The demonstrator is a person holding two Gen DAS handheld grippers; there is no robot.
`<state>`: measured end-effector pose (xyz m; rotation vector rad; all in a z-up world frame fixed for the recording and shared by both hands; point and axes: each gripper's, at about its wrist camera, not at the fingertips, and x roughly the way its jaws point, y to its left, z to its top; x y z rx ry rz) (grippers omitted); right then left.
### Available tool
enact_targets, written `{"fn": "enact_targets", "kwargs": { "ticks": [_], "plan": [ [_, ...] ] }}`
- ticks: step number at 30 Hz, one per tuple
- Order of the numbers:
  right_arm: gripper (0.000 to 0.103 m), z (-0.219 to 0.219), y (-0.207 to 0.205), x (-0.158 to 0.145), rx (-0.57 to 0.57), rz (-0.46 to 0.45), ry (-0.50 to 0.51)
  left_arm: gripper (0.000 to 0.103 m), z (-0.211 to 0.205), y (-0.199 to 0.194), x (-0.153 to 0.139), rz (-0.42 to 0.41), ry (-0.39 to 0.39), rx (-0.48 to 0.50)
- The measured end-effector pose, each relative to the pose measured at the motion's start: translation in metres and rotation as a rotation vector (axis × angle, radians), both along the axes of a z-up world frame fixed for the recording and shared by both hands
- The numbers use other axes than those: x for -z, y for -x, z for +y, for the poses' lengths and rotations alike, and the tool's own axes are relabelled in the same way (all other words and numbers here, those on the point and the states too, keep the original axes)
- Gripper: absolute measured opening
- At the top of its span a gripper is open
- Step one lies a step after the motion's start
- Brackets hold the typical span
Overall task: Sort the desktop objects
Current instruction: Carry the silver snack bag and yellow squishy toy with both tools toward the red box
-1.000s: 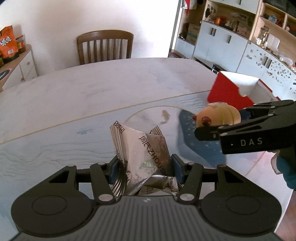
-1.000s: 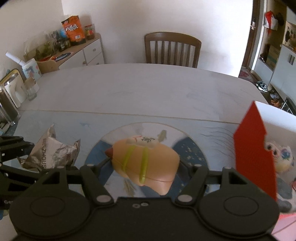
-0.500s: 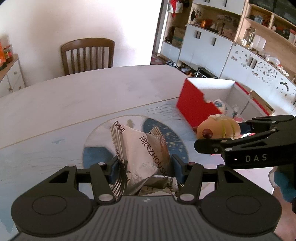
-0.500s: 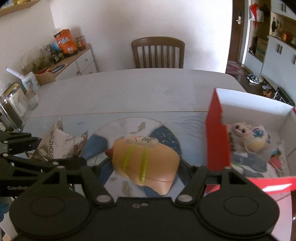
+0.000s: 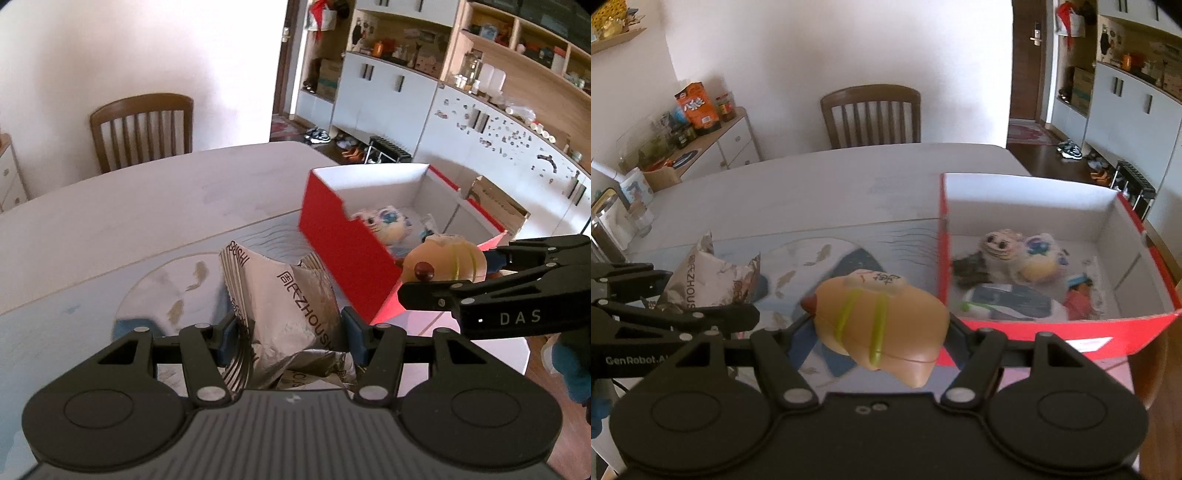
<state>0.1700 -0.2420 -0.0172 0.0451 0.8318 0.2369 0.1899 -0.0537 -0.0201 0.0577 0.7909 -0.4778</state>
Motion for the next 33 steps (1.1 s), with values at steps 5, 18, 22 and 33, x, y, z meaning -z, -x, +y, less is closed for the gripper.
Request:
{"fn": "enact_targets", "kwargs": {
  "ticks": [5, 18, 22, 33],
  "plan": [
    [0.071, -0.025, 0.004, -0.006, 0.016, -0.021, -0.002, 0.056, -0.029, -0.003, -0.006, -0.017, -0.001, 0.023],
    [0.071, -0.099, -0.001, -0.008, 0.050, -0.048, 0.008, 0.056, -0.108, -0.015, -0.006, -0.034, -0.008, 0.084],
    [0.071, -0.120, -0.006, -0.009, 0.066, -0.056, 0.022, 0.056, -0.127, -0.024, -0.006, -0.042, -0.013, 0.105],
    [0.071, -0.163, -0.033, -0.002, 0.101, -0.070, 0.074, 0.056, -0.166, -0.062, -0.001, -0.033, -0.034, 0.131]
  ]
}}
